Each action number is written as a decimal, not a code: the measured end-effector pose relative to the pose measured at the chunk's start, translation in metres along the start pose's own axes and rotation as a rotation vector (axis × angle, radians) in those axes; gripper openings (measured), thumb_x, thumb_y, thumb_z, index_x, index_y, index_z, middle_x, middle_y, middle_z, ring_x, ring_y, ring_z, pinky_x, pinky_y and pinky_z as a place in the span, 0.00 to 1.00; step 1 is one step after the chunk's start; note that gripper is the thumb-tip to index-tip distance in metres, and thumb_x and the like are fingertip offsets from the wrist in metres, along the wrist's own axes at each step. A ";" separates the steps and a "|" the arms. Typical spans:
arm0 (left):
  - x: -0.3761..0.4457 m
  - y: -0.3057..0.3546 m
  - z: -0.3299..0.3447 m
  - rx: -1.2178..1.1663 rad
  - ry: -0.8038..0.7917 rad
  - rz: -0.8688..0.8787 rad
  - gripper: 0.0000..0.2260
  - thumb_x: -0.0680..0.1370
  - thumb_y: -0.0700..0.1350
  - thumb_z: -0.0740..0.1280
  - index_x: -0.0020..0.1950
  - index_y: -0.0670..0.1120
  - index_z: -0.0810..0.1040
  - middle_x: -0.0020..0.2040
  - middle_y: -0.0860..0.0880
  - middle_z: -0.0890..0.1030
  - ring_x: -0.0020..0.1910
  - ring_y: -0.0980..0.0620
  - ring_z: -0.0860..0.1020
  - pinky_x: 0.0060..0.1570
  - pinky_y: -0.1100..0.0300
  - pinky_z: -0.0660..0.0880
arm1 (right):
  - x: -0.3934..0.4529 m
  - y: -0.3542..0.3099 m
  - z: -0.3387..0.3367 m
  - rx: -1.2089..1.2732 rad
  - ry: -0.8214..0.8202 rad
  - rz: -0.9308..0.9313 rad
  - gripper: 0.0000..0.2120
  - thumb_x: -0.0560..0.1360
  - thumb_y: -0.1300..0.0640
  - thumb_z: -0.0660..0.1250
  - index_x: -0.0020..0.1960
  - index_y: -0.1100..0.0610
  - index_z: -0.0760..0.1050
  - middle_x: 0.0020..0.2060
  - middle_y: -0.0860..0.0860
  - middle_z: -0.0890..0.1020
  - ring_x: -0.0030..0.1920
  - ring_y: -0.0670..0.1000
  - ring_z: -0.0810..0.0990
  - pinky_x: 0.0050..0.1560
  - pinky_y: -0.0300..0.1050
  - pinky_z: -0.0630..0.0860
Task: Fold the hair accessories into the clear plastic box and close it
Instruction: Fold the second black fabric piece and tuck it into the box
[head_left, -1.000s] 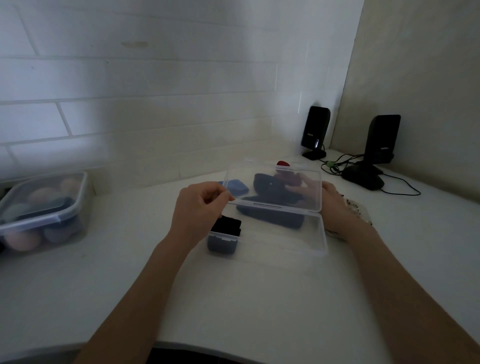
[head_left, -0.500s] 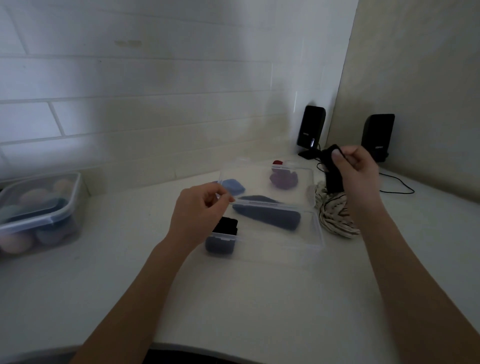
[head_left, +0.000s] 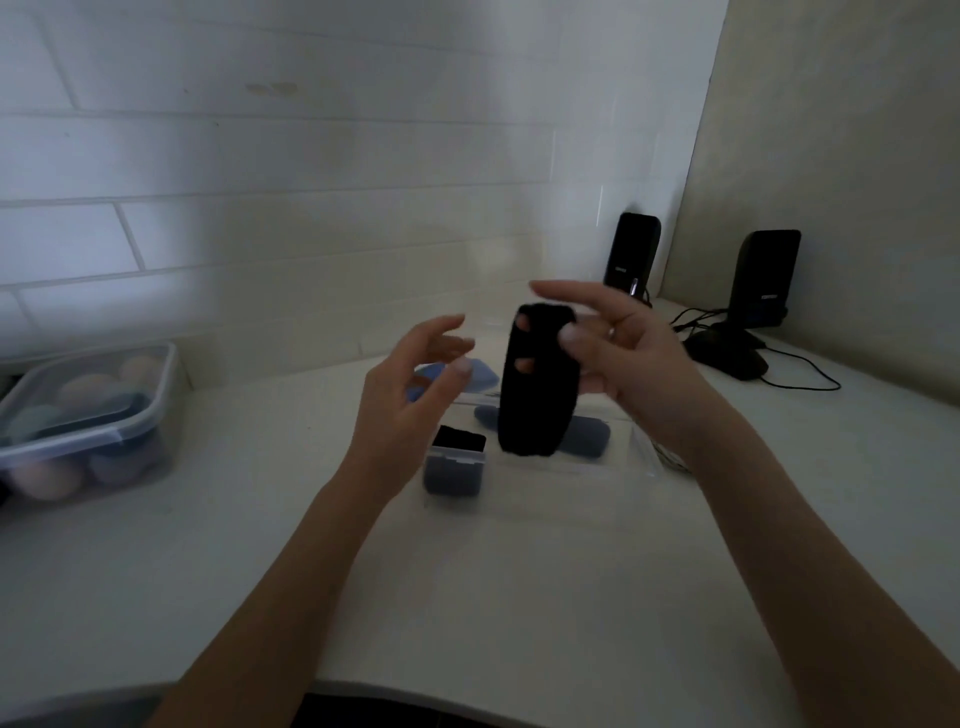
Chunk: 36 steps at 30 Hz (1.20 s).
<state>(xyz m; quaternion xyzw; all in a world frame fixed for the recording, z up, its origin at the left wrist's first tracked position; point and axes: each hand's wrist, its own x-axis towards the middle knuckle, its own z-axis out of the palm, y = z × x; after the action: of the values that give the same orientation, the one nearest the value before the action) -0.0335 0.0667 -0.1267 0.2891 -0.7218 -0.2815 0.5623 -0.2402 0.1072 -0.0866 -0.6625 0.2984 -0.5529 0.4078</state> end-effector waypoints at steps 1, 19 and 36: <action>0.001 0.001 0.000 -0.083 -0.049 -0.041 0.23 0.72 0.60 0.63 0.63 0.51 0.73 0.54 0.51 0.82 0.54 0.54 0.79 0.53 0.57 0.76 | 0.000 0.003 0.005 0.008 -0.052 0.033 0.20 0.74 0.58 0.68 0.65 0.50 0.73 0.55 0.53 0.83 0.53 0.57 0.83 0.46 0.51 0.81; 0.003 0.004 0.000 -0.185 -0.289 -0.275 0.20 0.59 0.55 0.75 0.50 0.58 0.79 0.50 0.55 0.84 0.52 0.55 0.81 0.54 0.57 0.76 | 0.000 0.004 0.029 0.274 -0.203 0.120 0.31 0.73 0.67 0.65 0.73 0.53 0.62 0.63 0.62 0.75 0.59 0.62 0.75 0.53 0.50 0.78; 0.003 0.003 0.005 -0.208 -0.173 -0.272 0.09 0.66 0.49 0.76 0.44 0.53 0.85 0.42 0.49 0.86 0.43 0.49 0.84 0.47 0.57 0.80 | 0.004 0.019 0.030 -0.181 0.041 0.288 0.16 0.71 0.55 0.71 0.57 0.58 0.77 0.36 0.47 0.77 0.27 0.39 0.72 0.29 0.34 0.67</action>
<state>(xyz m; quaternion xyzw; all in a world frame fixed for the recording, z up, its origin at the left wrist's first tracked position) -0.0392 0.0668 -0.1231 0.2992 -0.6888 -0.4518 0.4815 -0.2087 0.1010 -0.1034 -0.6353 0.4471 -0.4731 0.4155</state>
